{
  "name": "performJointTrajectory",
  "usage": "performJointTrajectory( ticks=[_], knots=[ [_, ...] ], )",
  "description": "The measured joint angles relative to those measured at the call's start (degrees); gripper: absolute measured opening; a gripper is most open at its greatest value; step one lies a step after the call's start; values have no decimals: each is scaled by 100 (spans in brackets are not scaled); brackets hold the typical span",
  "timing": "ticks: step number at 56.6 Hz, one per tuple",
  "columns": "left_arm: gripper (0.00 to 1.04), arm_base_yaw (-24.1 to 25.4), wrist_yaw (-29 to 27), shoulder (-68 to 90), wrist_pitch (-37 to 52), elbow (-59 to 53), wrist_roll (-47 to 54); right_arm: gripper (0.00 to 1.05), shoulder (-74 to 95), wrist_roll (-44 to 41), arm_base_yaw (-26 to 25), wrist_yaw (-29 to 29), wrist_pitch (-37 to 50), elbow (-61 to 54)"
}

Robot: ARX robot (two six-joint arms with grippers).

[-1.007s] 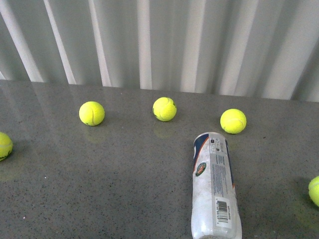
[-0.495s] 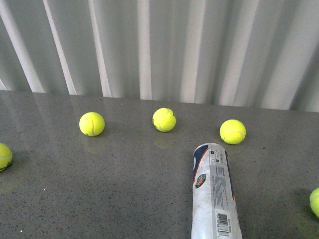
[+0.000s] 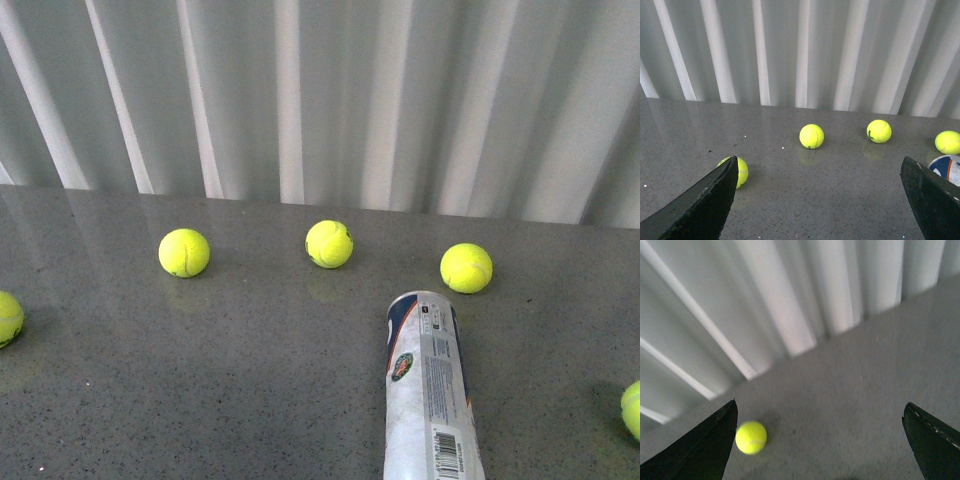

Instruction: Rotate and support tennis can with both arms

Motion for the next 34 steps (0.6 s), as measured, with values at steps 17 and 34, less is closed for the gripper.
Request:
performJointTrajectory(
  ticks=[17, 34],
  knots=[
    [98, 0, 0, -2, 0, 0, 0, 97, 3823, 81, 1073, -1154, -1963, 2514],
    [98, 0, 0, -2, -2, -2, 0, 97, 4695, -380, 1974, -1617, -2538, 3139]
  ],
)
